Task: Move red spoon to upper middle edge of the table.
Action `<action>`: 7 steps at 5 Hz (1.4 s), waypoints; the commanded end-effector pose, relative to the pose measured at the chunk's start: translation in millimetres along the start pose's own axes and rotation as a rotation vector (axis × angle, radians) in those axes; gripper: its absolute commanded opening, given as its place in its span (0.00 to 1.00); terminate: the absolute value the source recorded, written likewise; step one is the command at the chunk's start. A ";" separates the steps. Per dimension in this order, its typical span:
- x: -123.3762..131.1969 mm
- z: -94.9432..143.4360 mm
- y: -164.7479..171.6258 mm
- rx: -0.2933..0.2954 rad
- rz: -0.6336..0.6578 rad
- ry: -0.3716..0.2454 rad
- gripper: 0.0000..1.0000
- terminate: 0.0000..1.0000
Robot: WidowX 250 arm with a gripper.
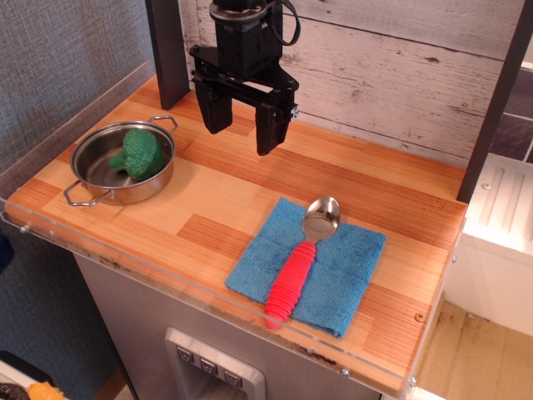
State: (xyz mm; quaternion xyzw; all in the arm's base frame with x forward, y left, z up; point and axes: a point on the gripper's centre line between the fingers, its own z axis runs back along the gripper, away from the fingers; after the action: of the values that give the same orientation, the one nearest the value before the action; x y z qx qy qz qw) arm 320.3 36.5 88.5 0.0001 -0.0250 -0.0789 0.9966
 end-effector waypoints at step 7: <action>-41.5 -32.0 -100.8 -0.076 0.059 -0.095 1.00 0.00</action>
State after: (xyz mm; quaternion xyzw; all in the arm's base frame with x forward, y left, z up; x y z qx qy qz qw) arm 261.8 -56.8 48.2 -0.0414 -0.0569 -0.0489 0.9963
